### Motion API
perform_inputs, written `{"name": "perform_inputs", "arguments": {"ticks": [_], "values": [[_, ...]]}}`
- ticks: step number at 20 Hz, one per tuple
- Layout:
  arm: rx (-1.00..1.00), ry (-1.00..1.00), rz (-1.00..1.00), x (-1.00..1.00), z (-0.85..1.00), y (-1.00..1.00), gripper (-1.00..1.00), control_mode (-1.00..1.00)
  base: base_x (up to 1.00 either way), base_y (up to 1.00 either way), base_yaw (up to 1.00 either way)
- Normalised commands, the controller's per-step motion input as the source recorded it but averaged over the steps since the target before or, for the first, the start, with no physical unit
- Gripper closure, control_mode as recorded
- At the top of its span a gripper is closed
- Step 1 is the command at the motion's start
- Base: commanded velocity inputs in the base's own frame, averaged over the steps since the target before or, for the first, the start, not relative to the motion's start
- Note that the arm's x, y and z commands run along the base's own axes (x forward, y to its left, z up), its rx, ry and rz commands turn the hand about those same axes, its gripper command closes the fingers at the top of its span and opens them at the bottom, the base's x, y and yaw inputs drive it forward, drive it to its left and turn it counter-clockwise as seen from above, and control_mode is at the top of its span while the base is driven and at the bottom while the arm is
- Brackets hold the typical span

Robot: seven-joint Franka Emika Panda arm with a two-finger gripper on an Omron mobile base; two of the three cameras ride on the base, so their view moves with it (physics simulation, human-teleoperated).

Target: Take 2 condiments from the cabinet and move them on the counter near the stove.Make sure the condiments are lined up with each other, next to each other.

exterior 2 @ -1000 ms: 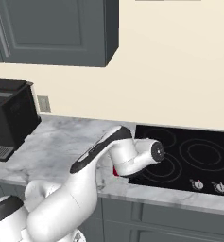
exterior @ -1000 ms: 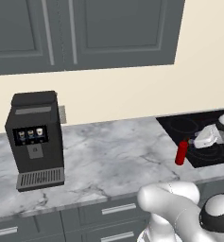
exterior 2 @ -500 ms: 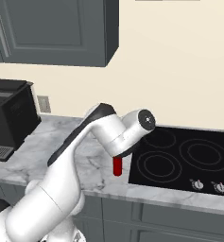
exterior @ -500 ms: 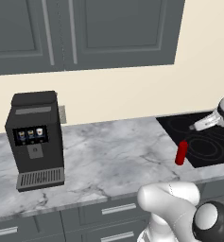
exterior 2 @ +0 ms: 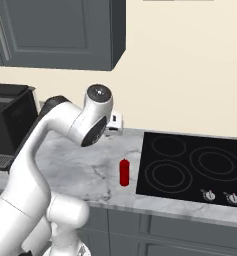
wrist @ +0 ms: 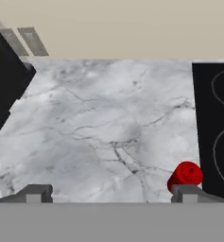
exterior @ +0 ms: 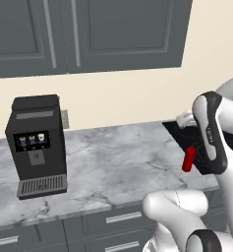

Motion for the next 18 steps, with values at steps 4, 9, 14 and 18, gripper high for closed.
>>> {"name": "perform_inputs", "arguments": {"ticks": [4,9,14,18], "values": [[-0.03,0.09,-0.38,0.0,0.03,0.5,-1.0,-1.0,0.0,0.0,0.0],[-0.04,0.01,-0.38,0.0,0.0,0.48,-1.0,-1.0,0.0,0.0,0.0],[-0.07,-0.02,-0.17,-0.03,0.09,0.33,-1.0,-1.0,0.0,0.0,0.0],[0.0,0.0,0.03,-0.18,0.26,0.04,-1.0,-1.0,0.0,0.0,0.0]]}}
